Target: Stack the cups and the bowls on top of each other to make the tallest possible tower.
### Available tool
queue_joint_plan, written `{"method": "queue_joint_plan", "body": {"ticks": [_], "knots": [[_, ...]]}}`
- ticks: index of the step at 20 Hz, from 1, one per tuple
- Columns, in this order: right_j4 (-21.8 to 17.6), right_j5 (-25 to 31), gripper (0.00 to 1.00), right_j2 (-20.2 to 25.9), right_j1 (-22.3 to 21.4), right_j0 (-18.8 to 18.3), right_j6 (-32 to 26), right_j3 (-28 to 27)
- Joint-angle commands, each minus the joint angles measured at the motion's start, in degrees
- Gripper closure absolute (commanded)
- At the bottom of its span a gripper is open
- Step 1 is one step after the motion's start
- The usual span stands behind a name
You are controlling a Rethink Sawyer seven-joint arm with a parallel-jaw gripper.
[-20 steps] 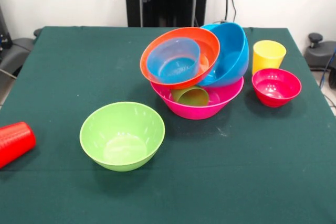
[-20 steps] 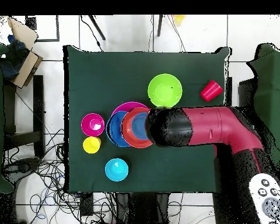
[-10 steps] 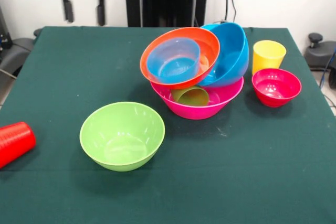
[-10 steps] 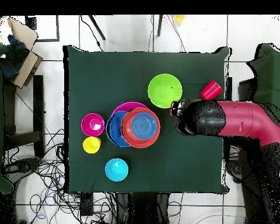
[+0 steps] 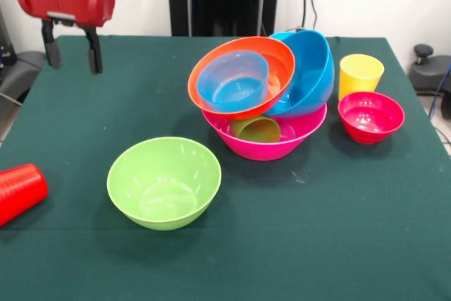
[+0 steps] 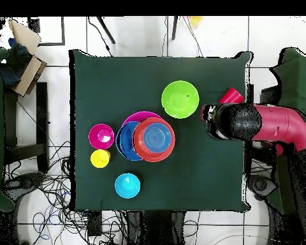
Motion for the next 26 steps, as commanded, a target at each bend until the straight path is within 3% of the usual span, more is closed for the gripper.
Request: {"method": "queue_joint_plan", "body": {"ticks": [1,5,11,15,26], "knots": [[-5.32,1.3,0.0,2.38,3.1,2.28,-15.31,-2.78],[-6.46,-1.21,0.0,1.65,1.61,3.11,-12.13,-0.6],[-8.44,-3.14,0.0,0.52,2.92,5.41,-7.87,-1.44],[-7.64,1.18,0.0,1.12,3.42,6.36,-9.9,-3.76],[-8.02,10.49,0.0,2.28,18.23,11.73,-17.0,-28.83]]}}
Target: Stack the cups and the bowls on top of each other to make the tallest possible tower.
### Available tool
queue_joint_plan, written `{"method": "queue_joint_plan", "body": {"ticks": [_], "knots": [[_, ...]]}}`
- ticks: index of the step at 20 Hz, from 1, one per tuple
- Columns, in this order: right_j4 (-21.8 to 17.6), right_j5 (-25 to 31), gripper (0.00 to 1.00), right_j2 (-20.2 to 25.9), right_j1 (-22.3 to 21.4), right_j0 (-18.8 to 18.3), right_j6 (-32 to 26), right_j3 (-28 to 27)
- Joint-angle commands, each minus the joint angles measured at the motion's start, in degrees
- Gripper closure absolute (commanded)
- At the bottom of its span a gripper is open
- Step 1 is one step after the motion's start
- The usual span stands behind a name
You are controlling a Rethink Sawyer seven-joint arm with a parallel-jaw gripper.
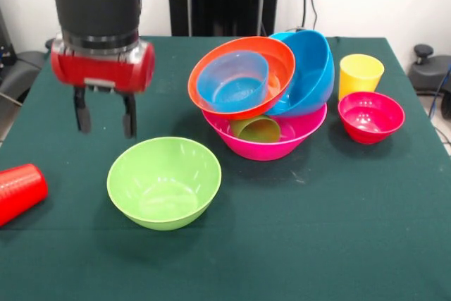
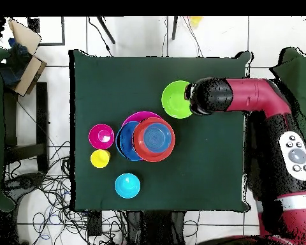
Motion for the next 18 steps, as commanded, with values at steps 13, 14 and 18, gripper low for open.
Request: {"method": "queue_joint_plan", "body": {"ticks": [13,14,18], "knots": [[-5.62,5.57,0.0,1.55,17.8,4.51,-20.37,-23.32],[-5.71,3.38,0.0,0.98,17.56,4.03,-19.62,-21.08],[-5.8,-1.49,0.0,-0.56,15.23,2.75,-17.11,-13.81]]}}
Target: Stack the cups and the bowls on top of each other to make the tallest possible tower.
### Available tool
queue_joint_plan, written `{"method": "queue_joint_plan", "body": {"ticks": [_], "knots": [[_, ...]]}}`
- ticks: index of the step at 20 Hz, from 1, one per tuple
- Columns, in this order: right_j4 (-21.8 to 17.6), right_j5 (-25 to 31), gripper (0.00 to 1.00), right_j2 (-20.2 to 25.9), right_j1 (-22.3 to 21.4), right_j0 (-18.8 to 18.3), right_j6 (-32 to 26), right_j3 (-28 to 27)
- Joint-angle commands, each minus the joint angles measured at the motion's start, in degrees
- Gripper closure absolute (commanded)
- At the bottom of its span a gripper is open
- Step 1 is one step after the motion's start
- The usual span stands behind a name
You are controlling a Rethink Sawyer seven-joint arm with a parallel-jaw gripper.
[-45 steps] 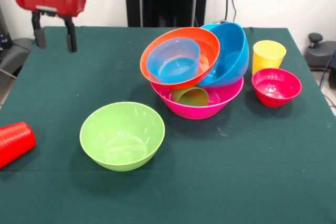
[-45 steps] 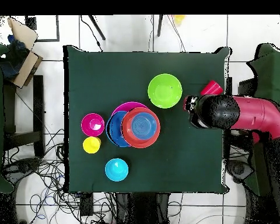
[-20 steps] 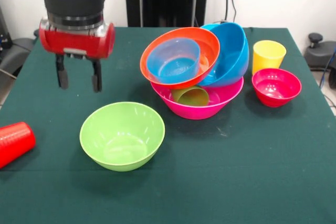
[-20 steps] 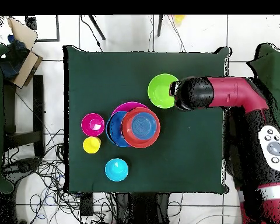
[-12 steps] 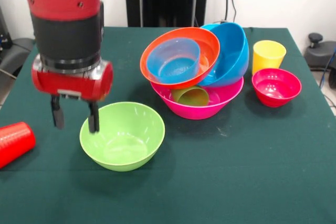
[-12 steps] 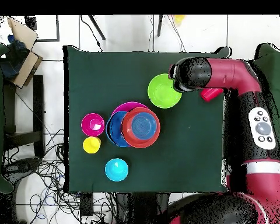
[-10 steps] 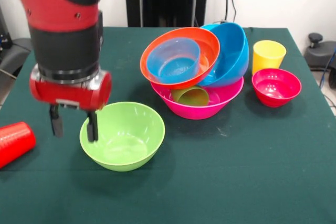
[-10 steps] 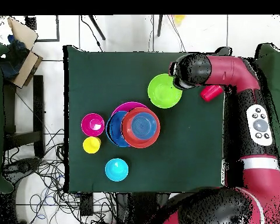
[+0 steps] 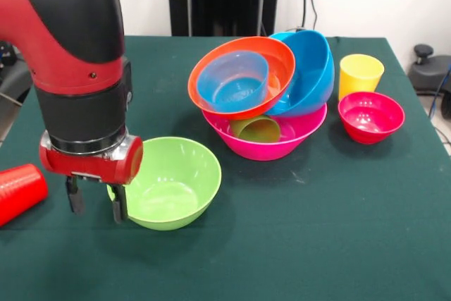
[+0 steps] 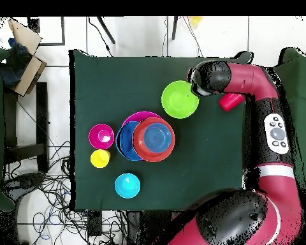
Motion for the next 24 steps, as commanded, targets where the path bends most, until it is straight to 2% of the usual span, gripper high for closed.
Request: {"method": "queue_joint_plan", "body": {"ticks": [1,4,12,15,20,24], "knots": [[-5.43,-4.78,0.0,-1.43,0.17,0.21,-15.72,5.08],[-6.21,-8.88,0.0,-2.42,-0.6,-0.66,-13.99,9.51],[-5.66,-10.41,0.0,-3.25,-4.22,-1.14,-12.75,14.88],[-5.34,-9.73,0.0,-3.19,-5.22,-1.09,-12.56,15.57],[-6.33,-11.42,0.0,-3.28,-4.49,-0.69,-11.12,15.75],[-5.86,-11.01,0.0,-3.14,-6.39,-1.25,-10.87,17.72]]}}
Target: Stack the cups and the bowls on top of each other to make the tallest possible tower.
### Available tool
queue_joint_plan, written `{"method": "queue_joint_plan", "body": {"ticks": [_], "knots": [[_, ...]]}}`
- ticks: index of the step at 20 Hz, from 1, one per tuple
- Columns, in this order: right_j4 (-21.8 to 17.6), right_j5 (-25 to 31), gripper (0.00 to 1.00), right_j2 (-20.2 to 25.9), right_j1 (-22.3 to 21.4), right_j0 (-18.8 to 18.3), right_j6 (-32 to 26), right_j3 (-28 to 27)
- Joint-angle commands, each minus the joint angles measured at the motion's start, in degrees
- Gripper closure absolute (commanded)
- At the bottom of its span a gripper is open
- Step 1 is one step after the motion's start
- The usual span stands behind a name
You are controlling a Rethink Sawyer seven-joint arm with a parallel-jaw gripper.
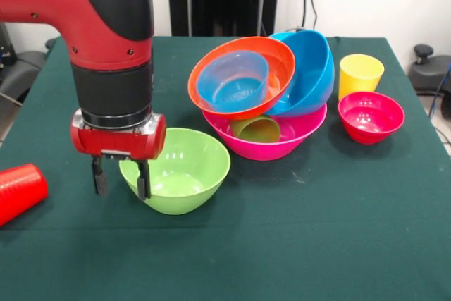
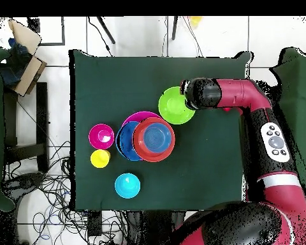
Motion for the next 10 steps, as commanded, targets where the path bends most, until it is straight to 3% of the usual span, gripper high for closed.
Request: {"method": "queue_joint_plan", "body": {"ticks": [1,10], "knots": [[-4.1,-1.35,0.0,-2.0,-1.48,-0.04,-10.86,5.33],[-3.84,-0.57,0.0,-1.48,-1.73,-0.06,-10.67,4.91]]}}
